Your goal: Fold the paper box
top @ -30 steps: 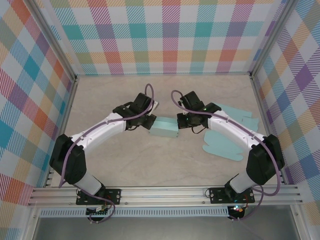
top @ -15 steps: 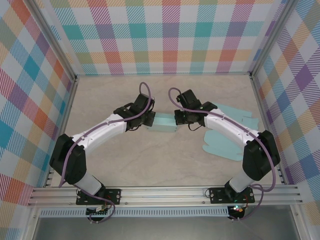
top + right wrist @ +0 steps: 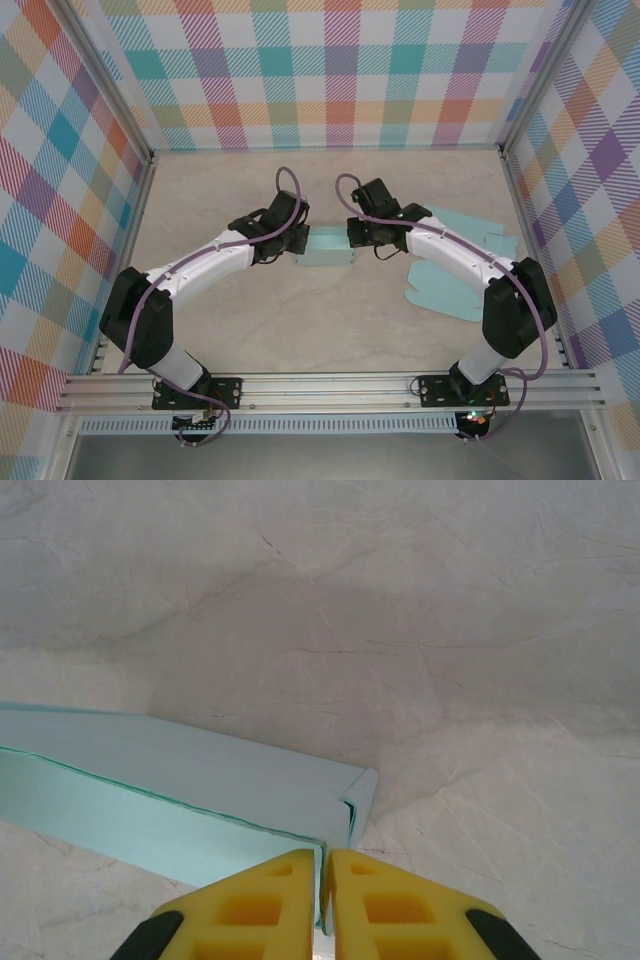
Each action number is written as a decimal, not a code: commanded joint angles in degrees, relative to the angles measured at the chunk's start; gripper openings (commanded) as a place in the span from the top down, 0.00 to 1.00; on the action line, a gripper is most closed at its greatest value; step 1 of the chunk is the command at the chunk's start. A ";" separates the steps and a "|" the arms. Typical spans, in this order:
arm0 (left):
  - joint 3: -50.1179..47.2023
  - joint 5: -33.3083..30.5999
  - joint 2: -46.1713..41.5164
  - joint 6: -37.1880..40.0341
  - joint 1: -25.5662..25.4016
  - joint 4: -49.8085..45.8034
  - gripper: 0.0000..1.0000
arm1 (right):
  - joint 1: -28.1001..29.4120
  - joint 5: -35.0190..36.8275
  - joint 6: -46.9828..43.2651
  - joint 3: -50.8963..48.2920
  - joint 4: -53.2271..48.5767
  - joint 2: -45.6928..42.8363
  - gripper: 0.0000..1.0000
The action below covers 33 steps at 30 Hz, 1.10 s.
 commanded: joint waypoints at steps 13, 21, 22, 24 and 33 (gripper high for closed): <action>-5.32 -0.67 -0.38 -12.26 -1.95 8.83 1.00 | 1.13 -1.96 5.37 0.02 7.85 0.61 0.86; -5.37 -2.32 0.09 -14.18 -2.50 10.76 1.00 | 1.56 -1.50 5.98 -1.23 8.44 0.67 0.87; -5.54 -2.55 0.15 -14.31 -2.60 11.02 1.00 | 1.56 -1.30 6.07 -1.59 8.60 0.59 0.87; -5.84 -3.02 0.09 -14.40 -2.76 11.15 1.00 | 1.57 -0.93 6.21 -2.24 8.88 0.46 0.87; -6.73 -4.17 0.53 -14.75 -3.09 11.46 1.00 | 1.57 -0.41 6.35 -5.40 11.05 0.43 0.90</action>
